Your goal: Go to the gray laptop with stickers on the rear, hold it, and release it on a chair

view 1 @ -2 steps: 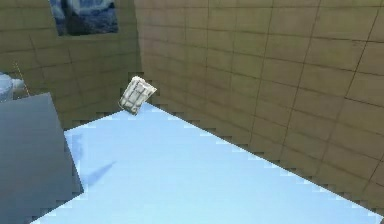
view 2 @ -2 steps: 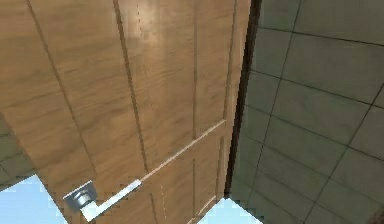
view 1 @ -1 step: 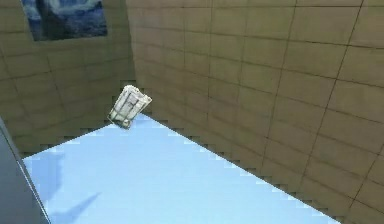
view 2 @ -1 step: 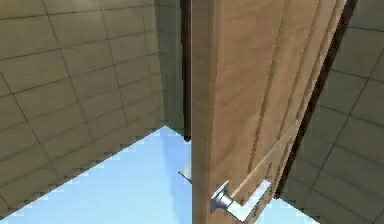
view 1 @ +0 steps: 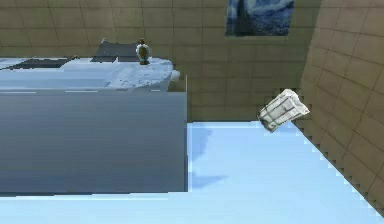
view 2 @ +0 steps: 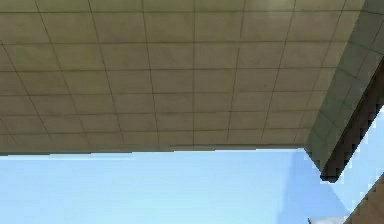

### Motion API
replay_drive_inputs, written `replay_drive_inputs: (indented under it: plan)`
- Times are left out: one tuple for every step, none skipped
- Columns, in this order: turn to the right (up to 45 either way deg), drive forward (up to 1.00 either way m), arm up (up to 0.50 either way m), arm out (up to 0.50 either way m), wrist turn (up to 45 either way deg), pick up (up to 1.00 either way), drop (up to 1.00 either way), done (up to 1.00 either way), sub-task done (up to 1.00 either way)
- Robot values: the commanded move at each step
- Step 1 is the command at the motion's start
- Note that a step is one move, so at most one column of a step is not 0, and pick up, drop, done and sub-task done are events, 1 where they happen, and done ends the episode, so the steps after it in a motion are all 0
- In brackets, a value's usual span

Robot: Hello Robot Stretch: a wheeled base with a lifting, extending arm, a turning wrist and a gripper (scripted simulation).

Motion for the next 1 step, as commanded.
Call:
replay_drive_inputs:
  plan:
    - [-3.0,0.0,0.0,0.0,0.0,0.0,0.0,0.0,0.0]
